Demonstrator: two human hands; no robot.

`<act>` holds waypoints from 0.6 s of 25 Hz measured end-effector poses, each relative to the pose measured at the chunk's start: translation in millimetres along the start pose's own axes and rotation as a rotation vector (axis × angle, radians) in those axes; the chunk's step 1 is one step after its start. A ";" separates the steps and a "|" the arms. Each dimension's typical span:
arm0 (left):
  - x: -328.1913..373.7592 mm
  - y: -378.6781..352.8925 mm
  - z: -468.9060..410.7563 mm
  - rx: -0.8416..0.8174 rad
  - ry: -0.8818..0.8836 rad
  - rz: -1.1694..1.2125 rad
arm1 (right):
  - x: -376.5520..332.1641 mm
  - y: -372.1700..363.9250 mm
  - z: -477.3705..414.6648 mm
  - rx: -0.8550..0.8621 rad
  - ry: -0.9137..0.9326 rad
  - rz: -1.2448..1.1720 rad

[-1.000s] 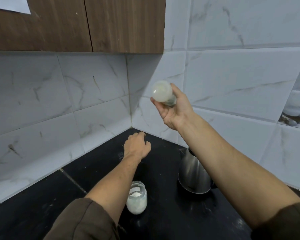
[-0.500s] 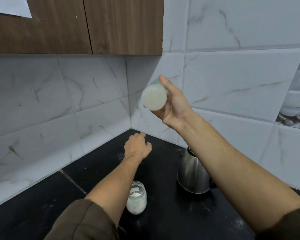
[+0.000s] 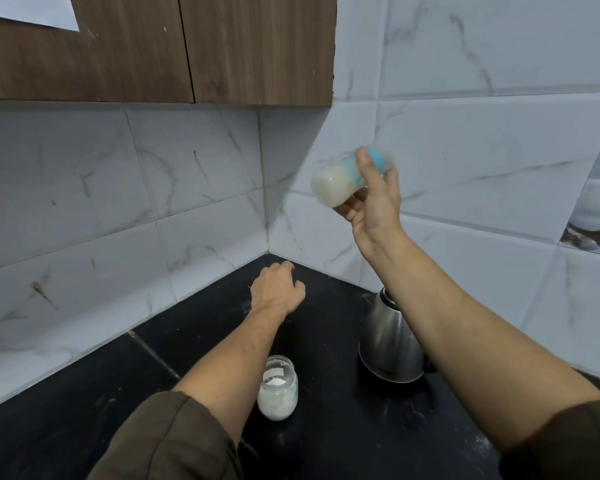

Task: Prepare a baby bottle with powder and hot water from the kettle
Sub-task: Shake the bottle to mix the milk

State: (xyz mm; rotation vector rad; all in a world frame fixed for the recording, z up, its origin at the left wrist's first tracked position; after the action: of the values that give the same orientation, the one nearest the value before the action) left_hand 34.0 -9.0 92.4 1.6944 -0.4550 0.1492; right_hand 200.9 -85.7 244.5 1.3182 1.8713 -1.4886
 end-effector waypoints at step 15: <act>-5.9 2.3 1.4 -0.008 0.021 -0.002 | -5.0 -36.1 8.2 -0.248 0.011 0.243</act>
State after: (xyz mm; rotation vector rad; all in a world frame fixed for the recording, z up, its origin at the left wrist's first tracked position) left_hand 27.5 -9.4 92.2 1.6836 -0.4375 0.1637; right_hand 170.6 -94.6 264.4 1.3785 1.7626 -1.0918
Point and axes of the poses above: each hand's wrist, its own z-axis away from the middle knuckle, its own y-axis out of the back of the hand, x = y × z, the point moved 9 cm from there along -z, towards the middle knuckle, and after that the axes turned 5 degrees about -x, right-handed, at the moved point
